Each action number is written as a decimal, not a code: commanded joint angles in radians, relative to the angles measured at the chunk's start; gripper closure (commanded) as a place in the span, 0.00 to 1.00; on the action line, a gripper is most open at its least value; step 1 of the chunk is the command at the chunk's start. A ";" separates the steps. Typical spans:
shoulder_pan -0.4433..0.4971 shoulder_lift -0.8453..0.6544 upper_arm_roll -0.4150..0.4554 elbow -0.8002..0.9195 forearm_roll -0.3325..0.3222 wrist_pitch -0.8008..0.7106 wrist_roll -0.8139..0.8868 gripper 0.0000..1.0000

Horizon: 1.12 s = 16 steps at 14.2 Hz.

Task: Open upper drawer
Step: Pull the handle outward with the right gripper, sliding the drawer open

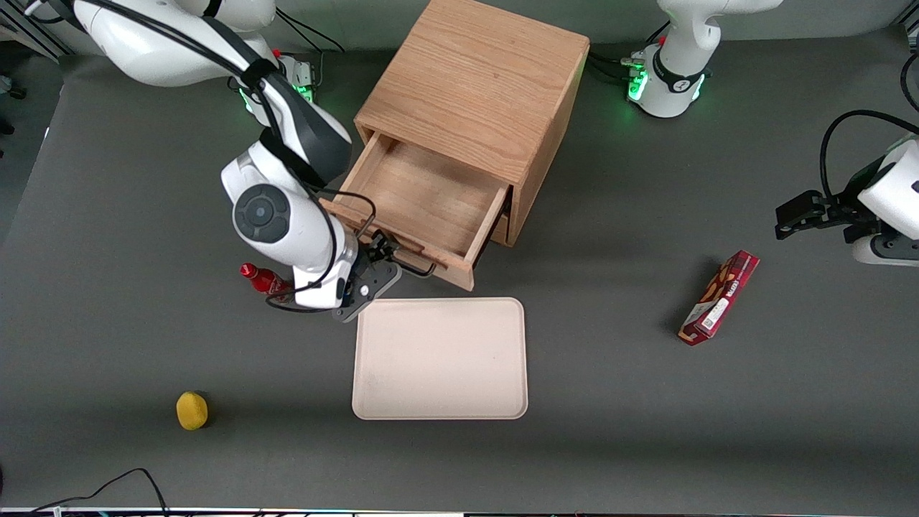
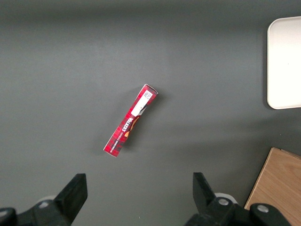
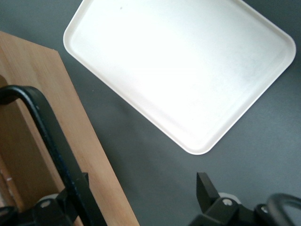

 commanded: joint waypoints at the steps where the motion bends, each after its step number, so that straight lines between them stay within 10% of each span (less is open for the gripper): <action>1: 0.017 0.065 -0.030 0.098 -0.037 -0.048 -0.023 0.00; 11: 0.017 0.050 -0.025 0.185 -0.025 -0.194 -0.025 0.00; 16: 0.017 0.023 -0.024 0.255 0.105 -0.301 0.000 0.00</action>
